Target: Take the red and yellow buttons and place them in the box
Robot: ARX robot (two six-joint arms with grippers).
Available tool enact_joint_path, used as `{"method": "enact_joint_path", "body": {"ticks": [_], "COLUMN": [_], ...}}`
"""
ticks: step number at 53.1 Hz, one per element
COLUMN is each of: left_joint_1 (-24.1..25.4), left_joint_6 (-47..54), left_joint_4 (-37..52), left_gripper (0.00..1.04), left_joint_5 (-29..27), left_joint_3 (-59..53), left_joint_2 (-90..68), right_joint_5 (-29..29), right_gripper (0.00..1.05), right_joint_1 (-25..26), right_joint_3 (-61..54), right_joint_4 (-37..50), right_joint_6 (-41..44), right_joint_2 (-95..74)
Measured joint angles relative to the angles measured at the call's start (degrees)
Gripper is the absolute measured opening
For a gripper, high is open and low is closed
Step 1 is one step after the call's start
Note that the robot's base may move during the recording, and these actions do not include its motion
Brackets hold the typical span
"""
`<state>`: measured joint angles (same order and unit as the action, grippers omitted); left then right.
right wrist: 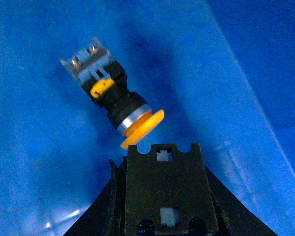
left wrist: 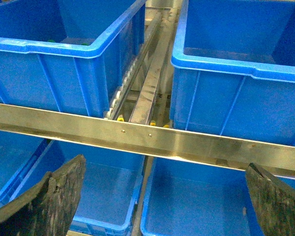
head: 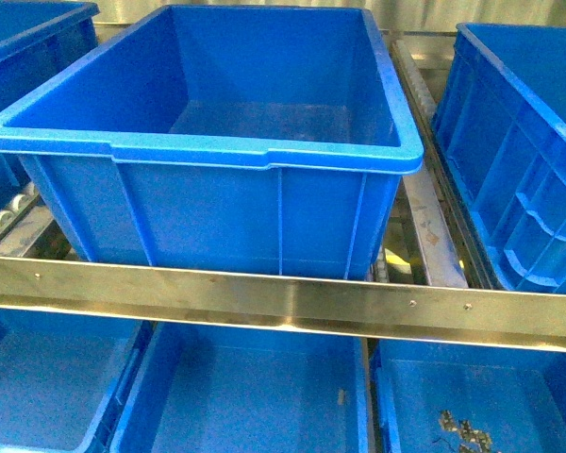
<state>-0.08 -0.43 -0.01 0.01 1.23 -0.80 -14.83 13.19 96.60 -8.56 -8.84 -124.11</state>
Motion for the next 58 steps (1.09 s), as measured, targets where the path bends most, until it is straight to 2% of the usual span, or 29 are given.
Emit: {"method": "enact_joint_path", "body": {"ticks": [2, 4, 15, 28, 35, 41, 53, 58], "left_joint_1": [0.0, 0.0, 0.0, 0.0, 0.0, 0.0, 0.0, 0.0], "left_joint_6": [0.0, 0.0, 0.0, 0.0, 0.0, 0.0, 0.0, 0.0], "left_joint_4": [0.0, 0.0, 0.0, 0.0, 0.0, 0.0, 0.0, 0.0], "left_gripper": [0.97, 0.97, 0.97, 0.97, 0.97, 0.97, 0.97, 0.97], "left_joint_5": [-0.02, 0.0, -0.02, 0.0, 0.0, 0.0, 0.0, 0.0], "left_joint_3": [0.0, 0.0, 0.0, 0.0, 0.0, 0.0, 0.0, 0.0], "left_joint_2": [0.0, 0.0, 0.0, 0.0, 0.0, 0.0, 0.0, 0.0], "right_joint_5": [-0.04, -0.26, -1.14, 2.36, 8.41, 9.6, 5.11, 13.31], "right_gripper": [0.26, 0.31, 0.66, 1.0, 0.99, 0.99, 0.98, 0.84], "right_joint_1": [0.0, 0.02, 0.39, 0.09, -2.6, -6.54, -13.46, -13.4], "right_joint_3": [0.0, 0.0, -3.78, -15.87, -30.34, -41.51, -52.37, -59.43], "right_joint_4": [-0.63, -0.94, 2.01, 7.08, 10.43, 9.97, 9.66, 18.45], "right_joint_6": [0.2, 0.28, 0.74, 3.56, 3.65, 1.51, -5.7, 0.09], "right_joint_2": [-0.5, -0.68, 1.6, 14.78, 33.57, 49.11, 69.05, 76.61]}}
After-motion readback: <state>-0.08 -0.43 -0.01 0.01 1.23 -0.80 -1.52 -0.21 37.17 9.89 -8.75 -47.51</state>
